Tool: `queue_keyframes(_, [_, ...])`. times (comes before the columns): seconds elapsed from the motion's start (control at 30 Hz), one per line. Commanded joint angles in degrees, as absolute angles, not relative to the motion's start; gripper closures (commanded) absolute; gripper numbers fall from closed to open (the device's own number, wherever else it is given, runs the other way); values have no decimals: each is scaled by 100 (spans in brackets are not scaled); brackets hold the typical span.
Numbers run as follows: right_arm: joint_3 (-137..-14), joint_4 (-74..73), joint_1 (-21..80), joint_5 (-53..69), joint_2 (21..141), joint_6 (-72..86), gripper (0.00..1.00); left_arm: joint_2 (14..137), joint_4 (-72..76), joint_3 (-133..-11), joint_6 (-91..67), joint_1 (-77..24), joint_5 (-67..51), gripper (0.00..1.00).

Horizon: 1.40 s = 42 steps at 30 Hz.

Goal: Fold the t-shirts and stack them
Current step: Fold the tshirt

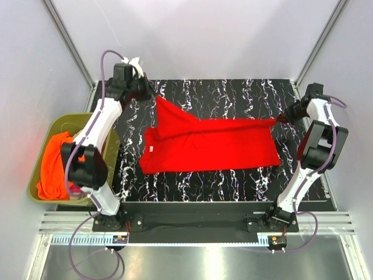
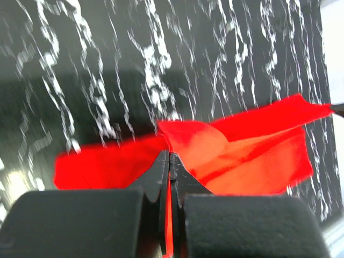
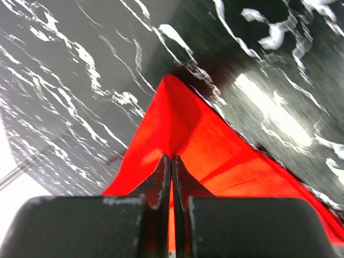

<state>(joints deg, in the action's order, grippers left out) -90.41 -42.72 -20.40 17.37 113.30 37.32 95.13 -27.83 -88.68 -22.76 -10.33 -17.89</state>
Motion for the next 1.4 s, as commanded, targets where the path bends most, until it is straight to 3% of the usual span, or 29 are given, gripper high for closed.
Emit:
queue_keyframes(0.0, [-9710, -4219, -1986, 2047, 11855, 3841, 100, 10122, -2163, -9710, -2039, -879, -1661, 100])
queue_keyframes(0.27, [-10827, -4034, -1951, 2320, 12770, 3850, 100, 11451, -1144, -11090, -1898, -774, -2267, 100])
queue_keyframes(0.77, [-12567, -3929, -1925, 2742, 14194, 3718, 100, 12779, 386, -11540, -2180, -510, -2918, 100])
queue_keyframes(1.13, [-12718, -3929, -1837, 2883, 14388, 3727, 98, 13140, 835, -11900, -2926, -334, -3296, 100])
queue_keyframes(1.37, [-12210, -3999, -1784, 2830, 13809, 3814, 100, 12316, 229, -11199, -2813, -439, -3226, 100])
